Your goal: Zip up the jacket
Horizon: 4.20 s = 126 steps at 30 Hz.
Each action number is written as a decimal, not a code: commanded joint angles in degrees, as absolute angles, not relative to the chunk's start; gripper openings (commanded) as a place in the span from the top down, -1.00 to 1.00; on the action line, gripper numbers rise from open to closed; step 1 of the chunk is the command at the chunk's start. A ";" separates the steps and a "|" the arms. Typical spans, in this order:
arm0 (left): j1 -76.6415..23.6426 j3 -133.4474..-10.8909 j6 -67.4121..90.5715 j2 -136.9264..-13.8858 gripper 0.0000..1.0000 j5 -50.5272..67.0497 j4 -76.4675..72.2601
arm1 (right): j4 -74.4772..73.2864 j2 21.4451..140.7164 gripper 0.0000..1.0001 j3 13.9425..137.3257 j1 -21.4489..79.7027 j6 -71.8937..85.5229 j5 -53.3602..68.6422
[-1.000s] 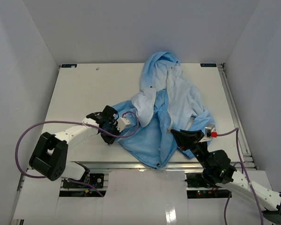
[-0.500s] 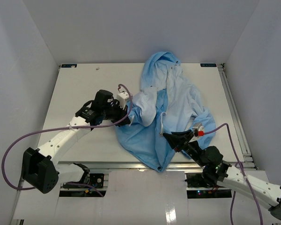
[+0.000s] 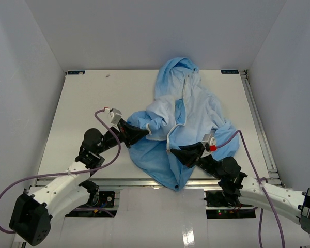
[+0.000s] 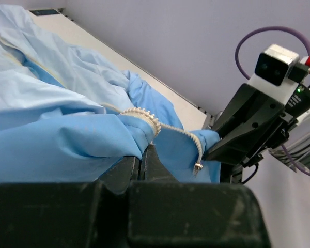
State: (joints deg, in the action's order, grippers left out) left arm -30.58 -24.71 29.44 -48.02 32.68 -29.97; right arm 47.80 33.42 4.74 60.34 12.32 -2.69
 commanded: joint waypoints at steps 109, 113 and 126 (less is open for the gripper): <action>-39.46 -18.22 35.75 -54.27 1.00 41.44 -64.88 | 64.35 43.72 0.85 15.12 60.18 15.47 4.04; -39.46 -18.20 35.43 -53.49 1.00 40.07 -64.19 | 64.00 43.67 0.85 15.20 60.21 15.63 4.45; -39.46 -17.82 35.15 -54.60 1.00 40.69 -64.49 | 65.97 45.18 0.85 15.41 60.18 16.48 3.84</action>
State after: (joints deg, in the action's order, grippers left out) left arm -39.13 -16.67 35.97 -54.58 39.99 -63.40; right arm 60.47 44.85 12.23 60.07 16.45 4.85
